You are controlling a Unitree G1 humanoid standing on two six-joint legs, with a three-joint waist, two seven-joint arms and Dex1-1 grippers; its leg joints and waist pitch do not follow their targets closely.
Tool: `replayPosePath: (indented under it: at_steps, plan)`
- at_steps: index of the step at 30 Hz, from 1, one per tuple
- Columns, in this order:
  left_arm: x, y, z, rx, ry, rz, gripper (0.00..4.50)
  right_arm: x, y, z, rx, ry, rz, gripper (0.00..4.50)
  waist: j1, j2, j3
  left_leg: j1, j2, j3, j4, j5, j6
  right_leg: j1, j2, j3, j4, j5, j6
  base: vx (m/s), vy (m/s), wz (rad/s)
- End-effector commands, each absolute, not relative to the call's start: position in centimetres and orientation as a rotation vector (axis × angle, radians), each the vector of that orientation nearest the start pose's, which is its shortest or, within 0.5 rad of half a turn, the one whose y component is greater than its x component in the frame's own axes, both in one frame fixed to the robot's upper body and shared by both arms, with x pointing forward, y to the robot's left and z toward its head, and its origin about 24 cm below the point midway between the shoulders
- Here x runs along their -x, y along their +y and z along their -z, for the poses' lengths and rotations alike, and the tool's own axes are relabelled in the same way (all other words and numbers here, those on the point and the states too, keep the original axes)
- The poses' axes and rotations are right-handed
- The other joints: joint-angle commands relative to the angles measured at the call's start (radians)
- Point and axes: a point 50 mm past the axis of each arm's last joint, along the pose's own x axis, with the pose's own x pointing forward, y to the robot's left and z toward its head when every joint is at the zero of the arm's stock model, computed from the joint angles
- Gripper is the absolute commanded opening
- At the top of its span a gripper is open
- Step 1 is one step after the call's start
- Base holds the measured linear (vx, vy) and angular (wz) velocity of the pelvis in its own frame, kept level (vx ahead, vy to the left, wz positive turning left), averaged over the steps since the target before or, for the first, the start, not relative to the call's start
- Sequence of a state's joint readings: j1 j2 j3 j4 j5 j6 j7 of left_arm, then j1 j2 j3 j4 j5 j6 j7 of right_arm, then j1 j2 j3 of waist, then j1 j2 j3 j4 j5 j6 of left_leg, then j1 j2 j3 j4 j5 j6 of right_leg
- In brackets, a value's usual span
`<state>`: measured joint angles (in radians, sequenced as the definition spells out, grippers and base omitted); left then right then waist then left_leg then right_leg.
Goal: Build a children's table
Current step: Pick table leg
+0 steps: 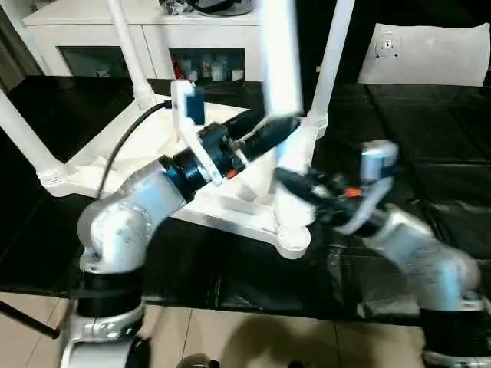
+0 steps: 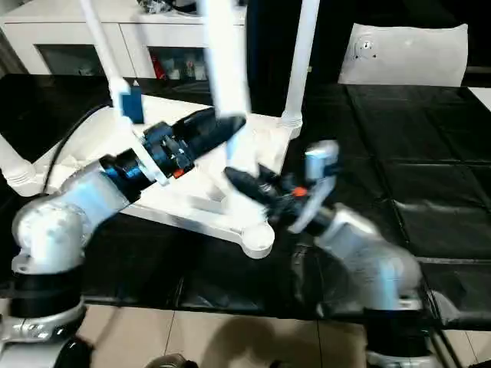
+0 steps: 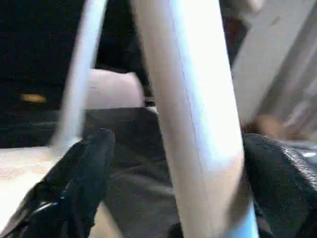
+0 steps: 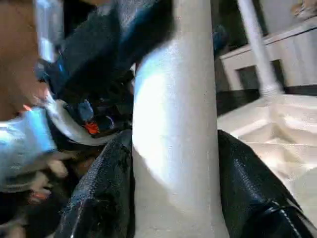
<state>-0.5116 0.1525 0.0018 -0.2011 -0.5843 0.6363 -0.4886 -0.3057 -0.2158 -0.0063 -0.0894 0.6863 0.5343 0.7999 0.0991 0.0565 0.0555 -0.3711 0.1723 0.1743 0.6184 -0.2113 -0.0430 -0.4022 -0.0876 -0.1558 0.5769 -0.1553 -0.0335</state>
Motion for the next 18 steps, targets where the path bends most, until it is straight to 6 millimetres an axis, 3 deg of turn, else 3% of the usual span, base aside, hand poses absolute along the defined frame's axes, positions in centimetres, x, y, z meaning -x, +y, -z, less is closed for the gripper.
replayPosePath:
  at_steps: [1, 7, 11, 18]
  plan:
    - [-29.8, 9.1, -18.3, 0.208, -0.146, 0.868, 4.15, -27.8, -11.3, -11.9, -0.426, -0.022, -1.062, 1.93, 0.000, -0.016, -0.073, 0.005, 0.056, -0.030, -0.076, -0.124, 0.030, 0.057, -0.080, 0.064, -0.091, -0.428, 0.023, 0.000, 0.000, 0.00]
    - [-29.4, 8.5, -17.9, 0.169, -0.194, 0.808, 4.15, -27.8, -10.5, -11.0, -0.372, -0.041, -1.028, 1.93, -0.001, -0.014, -0.075, 0.001, 0.061, -0.031, -0.075, -0.120, 0.039, 0.059, -0.082, 0.068, -0.079, -0.358, -0.020, 0.000, 0.000, 0.00]
    - [-29.4, 8.2, -17.3, 0.141, -0.211, 0.785, 4.15, -27.8, -10.3, -10.6, -0.348, -0.053, -1.013, 1.93, -0.004, -0.014, -0.073, -0.001, 0.061, -0.031, -0.077, -0.132, 0.048, 0.059, -0.082, 0.068, -0.082, -0.373, -0.030, 0.000, 0.000, 0.00]
    - [-29.4, 8.2, -16.9, 0.107, -0.215, 0.784, 3.50, -27.9, -10.1, -10.3, -0.335, -0.058, -1.017, 1.93, -0.009, -0.014, -0.072, 0.002, 0.063, -0.032, -0.078, -0.149, 0.049, 0.059, -0.082, 0.069, -0.083, -0.385, -0.028, 0.000, 0.000, 0.00]
